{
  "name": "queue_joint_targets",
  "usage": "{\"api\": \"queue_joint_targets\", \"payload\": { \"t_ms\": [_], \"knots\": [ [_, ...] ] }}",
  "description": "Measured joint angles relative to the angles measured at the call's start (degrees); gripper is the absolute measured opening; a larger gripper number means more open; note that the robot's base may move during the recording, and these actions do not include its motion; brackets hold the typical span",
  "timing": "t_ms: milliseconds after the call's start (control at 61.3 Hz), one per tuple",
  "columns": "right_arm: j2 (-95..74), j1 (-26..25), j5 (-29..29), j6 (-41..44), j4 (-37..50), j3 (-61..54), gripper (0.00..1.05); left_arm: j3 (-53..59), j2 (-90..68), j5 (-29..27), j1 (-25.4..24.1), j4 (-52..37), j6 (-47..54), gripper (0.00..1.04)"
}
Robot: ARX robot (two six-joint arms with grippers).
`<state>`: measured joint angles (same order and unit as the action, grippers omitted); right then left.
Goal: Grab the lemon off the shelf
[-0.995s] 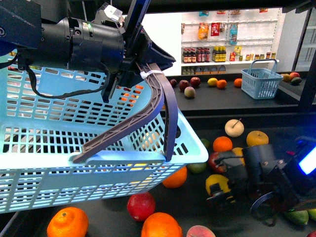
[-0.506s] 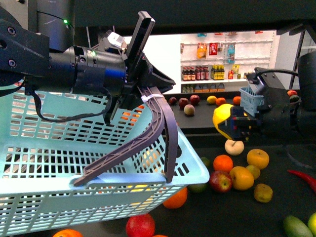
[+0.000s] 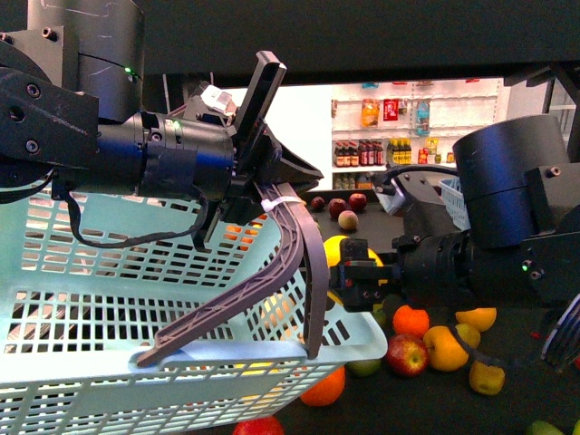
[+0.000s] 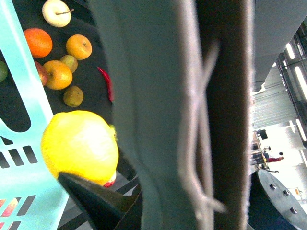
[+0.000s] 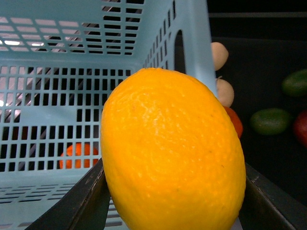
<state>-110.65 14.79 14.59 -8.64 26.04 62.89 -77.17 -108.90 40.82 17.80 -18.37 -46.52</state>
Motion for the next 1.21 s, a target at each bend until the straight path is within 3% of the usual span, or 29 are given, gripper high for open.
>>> {"api": "queue_joint_targets", "payload": {
  "t_ms": [212,506,848,1207],
  "knots": [
    [-1.05,2.21,-1.81,-0.94,-0.61,-0.26,0.64,0.0,0.0,0.11,-0.15,0.09,0.44,0.07],
    [-0.92,1.68,-1.05,-2.1,0.96,-0.59,1.03,0.0,0.0,0.24,-0.15,0.11,0.39,0.07],
    [5.77,-1.6,-2.51,-3.17,-0.04,-3.26,1.02,0.0,-0.09,-0.15,-0.11,0.13,-0.11,0.07],
    [32.68,-16.31,-7.08,6.29,-1.11,-19.47,1.02,0.0,-0.09,0.02,-0.11,0.13,-0.28,0.07]
  ]
}}
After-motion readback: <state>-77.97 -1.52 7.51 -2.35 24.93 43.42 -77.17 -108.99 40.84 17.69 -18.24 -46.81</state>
